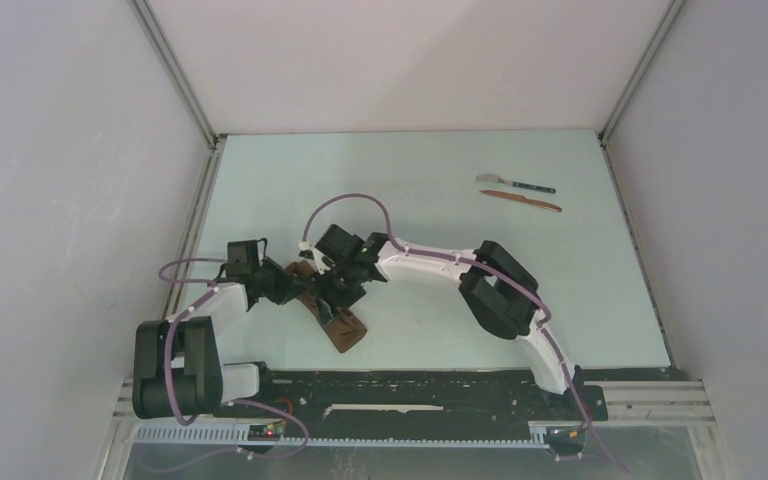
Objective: Fold the napkin into a case and place the utensils inside
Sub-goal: Stuff the top corner of the smaller-rectangle-folded napkin into the folded napkin.
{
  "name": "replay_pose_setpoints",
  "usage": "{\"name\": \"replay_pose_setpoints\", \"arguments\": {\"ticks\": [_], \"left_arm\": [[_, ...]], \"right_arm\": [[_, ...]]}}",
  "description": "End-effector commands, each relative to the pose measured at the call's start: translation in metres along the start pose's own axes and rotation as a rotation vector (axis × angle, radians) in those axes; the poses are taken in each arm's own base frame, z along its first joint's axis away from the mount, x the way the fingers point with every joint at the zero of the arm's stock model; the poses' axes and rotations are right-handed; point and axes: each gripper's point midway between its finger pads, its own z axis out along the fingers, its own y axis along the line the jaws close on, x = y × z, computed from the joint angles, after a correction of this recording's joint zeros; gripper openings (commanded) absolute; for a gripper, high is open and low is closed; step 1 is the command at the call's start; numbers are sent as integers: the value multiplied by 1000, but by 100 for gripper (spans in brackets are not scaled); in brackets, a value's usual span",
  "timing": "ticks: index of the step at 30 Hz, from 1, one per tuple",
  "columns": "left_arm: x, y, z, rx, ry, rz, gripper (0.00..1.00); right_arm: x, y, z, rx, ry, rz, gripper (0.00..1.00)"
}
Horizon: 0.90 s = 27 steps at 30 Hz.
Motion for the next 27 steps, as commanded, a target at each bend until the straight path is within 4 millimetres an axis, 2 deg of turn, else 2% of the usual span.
{"name": "replay_pose_setpoints", "arguments": {"ticks": [1, 2, 4, 9, 12, 15, 22, 24, 27], "left_arm": [[-9, 8, 7, -13, -41, 65, 10], [-9, 9, 6, -14, -38, 76, 12], [-10, 8, 5, -6, -37, 98, 15], [-11, 2, -2, 25, -50, 145, 20], [-13, 1, -5, 27, -59, 167, 24], [-12, -2, -6, 39, -48, 182, 26], [-12, -2, -3, 42, -42, 190, 28], [-11, -2, -1, 42, -34, 188, 27], [-11, -2, 1, 43, -31, 190, 28]], "right_arm": [[-20, 23, -68, -29, -93, -7, 71], [-23, 27, -78, -66, -107, 2, 72], [-28, 32, -84, -149, -123, 28, 74], [-52, 35, -75, -297, -177, 132, 74], [-58, 32, -59, -333, -186, 206, 73], [-52, 24, -41, -347, -177, 260, 71], [-35, 32, -23, -469, -145, 322, 59], [-29, 32, -21, -458, -143, 318, 55], [-25, 31, -21, -386, -153, 266, 54]]}}
